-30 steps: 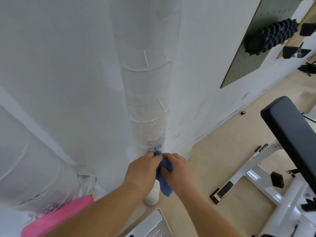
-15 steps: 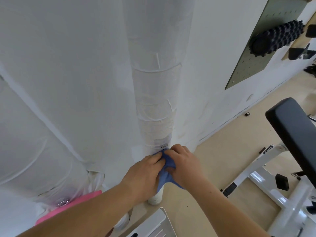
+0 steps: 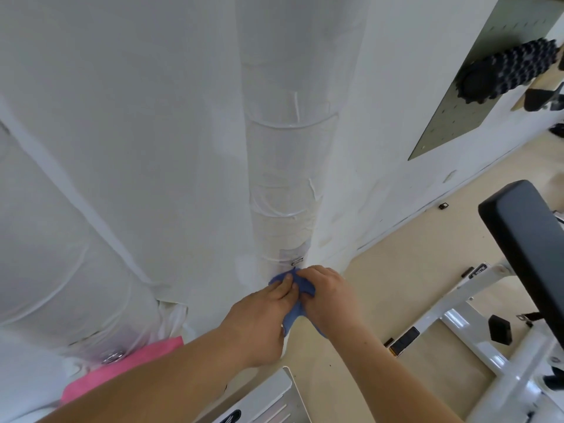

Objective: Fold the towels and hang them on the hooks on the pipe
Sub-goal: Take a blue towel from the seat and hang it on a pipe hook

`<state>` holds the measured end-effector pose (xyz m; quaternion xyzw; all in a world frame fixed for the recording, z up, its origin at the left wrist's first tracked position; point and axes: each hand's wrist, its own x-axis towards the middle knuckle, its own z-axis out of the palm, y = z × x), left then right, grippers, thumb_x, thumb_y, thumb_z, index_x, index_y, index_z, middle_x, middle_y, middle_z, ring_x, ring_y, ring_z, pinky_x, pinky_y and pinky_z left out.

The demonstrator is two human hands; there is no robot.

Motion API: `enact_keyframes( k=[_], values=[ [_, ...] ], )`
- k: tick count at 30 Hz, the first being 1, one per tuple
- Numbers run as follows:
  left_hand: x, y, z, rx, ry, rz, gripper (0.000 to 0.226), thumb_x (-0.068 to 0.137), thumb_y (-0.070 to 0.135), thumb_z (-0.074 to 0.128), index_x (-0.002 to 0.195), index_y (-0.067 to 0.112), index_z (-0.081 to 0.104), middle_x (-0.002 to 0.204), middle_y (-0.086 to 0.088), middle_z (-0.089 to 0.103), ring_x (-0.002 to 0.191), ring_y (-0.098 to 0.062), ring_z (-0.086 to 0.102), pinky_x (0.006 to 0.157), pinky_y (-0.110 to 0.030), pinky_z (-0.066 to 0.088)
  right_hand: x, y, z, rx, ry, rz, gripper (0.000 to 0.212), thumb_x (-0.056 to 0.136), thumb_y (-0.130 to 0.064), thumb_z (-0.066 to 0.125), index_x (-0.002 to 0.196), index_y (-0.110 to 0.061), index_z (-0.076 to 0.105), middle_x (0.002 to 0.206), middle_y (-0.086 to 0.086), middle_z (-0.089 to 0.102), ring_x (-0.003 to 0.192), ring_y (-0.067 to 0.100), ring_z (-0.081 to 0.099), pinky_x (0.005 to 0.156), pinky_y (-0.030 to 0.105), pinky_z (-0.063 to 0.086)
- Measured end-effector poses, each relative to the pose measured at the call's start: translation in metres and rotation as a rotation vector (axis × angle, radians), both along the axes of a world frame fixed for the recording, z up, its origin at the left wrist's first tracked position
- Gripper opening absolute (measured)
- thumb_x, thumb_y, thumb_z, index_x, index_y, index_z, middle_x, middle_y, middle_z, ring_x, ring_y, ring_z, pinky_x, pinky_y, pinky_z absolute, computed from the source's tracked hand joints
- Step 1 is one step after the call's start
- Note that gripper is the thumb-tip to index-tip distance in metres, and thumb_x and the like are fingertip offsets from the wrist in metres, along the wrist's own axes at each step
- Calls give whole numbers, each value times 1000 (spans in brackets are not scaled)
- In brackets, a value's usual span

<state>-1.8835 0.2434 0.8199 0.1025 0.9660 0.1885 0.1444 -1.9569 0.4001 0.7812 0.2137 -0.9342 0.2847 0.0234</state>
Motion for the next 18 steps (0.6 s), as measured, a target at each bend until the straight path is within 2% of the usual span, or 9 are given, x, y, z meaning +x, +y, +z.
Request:
enact_keyframes(
  k=[3,5,7,9,11,18],
  values=[
    [-2,-6,4,130,-35,28,83,97,27,60,163,34,10,169,23,8,155,-5,22,122,-26,31,7,3,8,25,-82,50,40,81,-21,61,119,-26,70,109,-9,72,101,18,65,84,34,55],
    [-2,-8,5,237,-7,81,72,96,33,60,160,38,27,164,28,26,148,-5,36,119,-27,36,9,8,14,17,-189,97,50,80,-22,62,129,-27,64,118,-10,68,108,14,62,91,28,51],
    [-1,-7,9,284,5,148,52,94,35,59,145,37,48,147,23,52,129,-7,56,108,-32,48,8,11,22,-6,-290,91,55,81,-21,59,136,-30,60,124,-11,64,113,11,59,96,26,48],
    [-1,-6,13,296,10,219,33,92,33,54,125,33,59,121,16,66,107,-9,65,96,-36,55,4,11,30,0,-358,79,57,84,-16,56,138,-33,58,125,-15,60,111,8,55,95,25,45],
    [0,-6,17,299,1,270,31,90,33,48,117,28,62,113,14,68,101,-10,65,93,-37,55,2,9,37,19,-409,72,61,83,-9,53,139,-34,57,119,-17,54,106,6,48,91,21,38],
    [2,-11,19,273,-34,263,36,98,22,53,134,22,59,136,5,63,118,-16,62,106,-34,50,-5,11,42,12,-441,18,65,77,-1,48,134,-31,60,129,-8,58,107,12,51,87,23,38]
  ],
)
